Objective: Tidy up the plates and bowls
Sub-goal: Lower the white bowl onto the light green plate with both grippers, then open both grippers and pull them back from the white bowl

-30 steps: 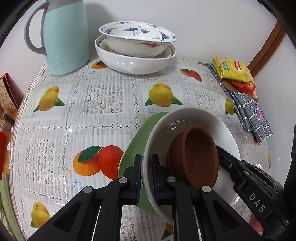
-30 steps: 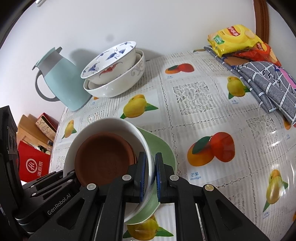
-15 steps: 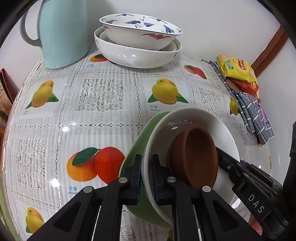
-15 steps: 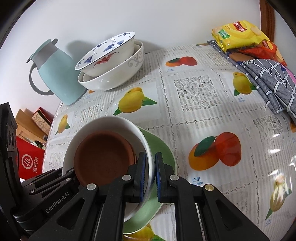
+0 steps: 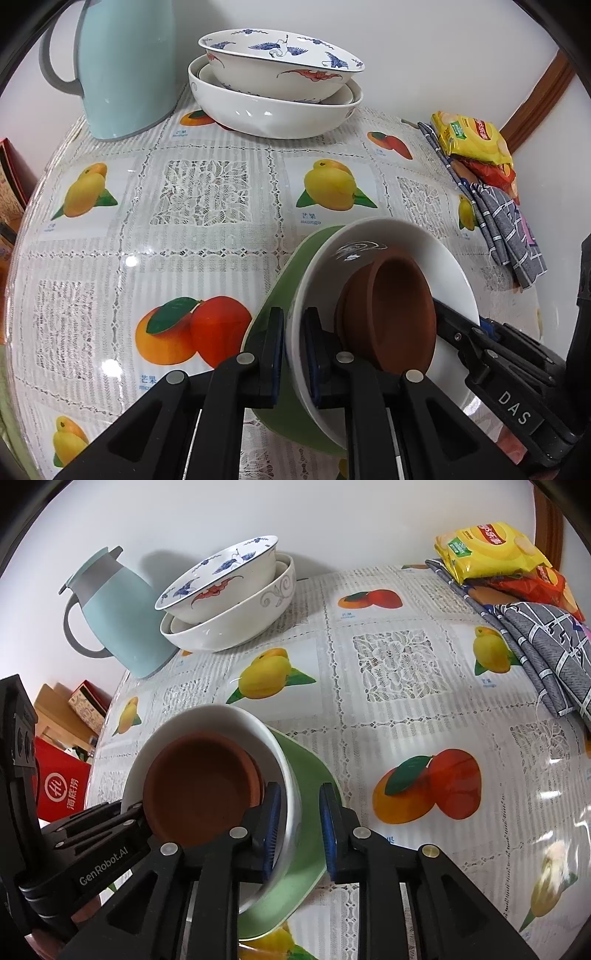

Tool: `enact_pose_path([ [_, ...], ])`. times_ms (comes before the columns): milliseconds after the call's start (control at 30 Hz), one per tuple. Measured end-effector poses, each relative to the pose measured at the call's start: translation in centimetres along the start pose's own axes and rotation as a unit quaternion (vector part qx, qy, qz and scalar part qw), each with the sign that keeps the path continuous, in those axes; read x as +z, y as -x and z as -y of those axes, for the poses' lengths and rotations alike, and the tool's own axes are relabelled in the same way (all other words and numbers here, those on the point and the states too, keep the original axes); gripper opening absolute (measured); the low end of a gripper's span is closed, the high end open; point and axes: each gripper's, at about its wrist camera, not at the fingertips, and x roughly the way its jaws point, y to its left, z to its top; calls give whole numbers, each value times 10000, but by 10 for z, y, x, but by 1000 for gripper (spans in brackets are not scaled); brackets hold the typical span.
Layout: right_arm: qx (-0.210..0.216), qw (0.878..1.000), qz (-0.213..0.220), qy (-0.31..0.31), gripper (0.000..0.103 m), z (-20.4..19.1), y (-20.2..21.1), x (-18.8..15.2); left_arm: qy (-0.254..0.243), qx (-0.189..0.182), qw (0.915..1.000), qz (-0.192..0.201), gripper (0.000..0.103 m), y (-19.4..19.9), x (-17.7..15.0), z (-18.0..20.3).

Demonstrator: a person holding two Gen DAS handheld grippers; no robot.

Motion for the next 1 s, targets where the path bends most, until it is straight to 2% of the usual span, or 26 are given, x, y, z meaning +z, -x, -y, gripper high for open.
enact_pose_path([
  [633,-243,9996,86,141,29,-3,17,-6,-221,239,9995,-5,30,18,-5,6],
  [733,-234,9996,116,130,29,-3,22,-8,-296,342,9990,62,37,25,-7,9],
  [800,-190,9996,146,144,29,-4,27,-9,-313,457,9983,185,51,33,-9,9],
  [1000,-182,9994,198,230,30,-9,39,-17,-311,428,9979,368,52,52,-15,11],
])
